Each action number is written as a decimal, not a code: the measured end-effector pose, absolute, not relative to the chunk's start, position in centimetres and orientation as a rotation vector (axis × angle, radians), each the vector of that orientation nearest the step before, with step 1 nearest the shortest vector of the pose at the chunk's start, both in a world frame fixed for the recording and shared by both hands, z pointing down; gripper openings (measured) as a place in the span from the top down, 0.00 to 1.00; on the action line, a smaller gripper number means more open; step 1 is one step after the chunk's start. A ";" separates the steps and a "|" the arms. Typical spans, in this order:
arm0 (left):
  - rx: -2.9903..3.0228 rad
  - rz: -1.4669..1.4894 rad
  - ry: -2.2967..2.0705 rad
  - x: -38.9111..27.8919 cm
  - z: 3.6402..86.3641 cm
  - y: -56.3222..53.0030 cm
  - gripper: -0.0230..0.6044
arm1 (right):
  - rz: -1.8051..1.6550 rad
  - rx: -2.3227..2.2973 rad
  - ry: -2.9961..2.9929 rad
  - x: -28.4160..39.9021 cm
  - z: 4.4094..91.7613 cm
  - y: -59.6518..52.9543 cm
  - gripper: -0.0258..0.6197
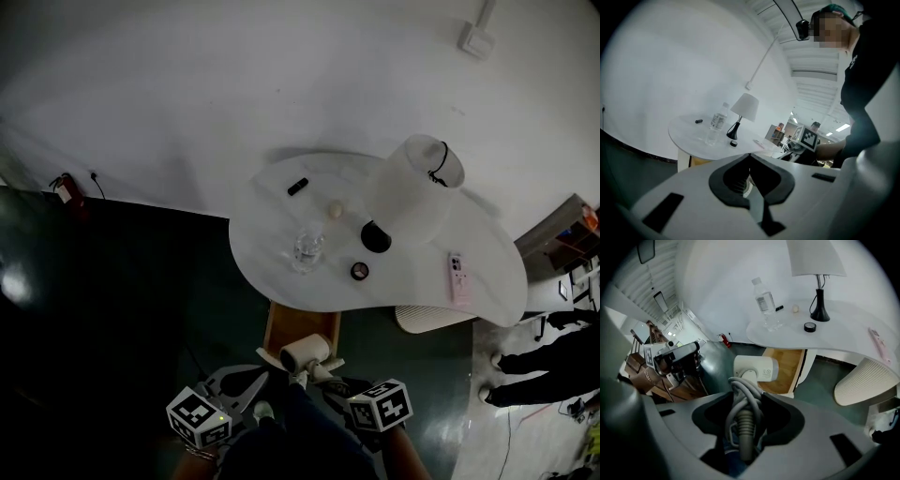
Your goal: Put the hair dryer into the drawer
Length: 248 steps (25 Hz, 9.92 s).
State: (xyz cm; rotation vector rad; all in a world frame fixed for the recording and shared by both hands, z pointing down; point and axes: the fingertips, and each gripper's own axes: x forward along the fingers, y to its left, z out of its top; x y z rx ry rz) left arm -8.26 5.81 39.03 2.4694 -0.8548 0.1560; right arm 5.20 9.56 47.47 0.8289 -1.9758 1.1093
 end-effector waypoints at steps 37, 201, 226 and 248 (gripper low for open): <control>2.336 0.382 -0.714 -4.9 47.7 -3.9 0.95 | 1.122 0.834 -1.814 6.2 55.5 0.0 0.63; 2.478 0.493 -0.414 -4.6 57.7 -8.5 0.95 | 0.947 1.122 -1.943 2.4 60.0 -6.7 0.93; 2.705 0.313 -0.714 -0.8 49.8 -11.5 0.95 | 0.661 1.257 -2.247 10.3 50.9 -10.3 0.93; 2.831 0.191 -0.809 -1.6 42.5 -15.5 0.95 | 0.432 1.455 -2.386 13.5 39.8 -13.9 0.93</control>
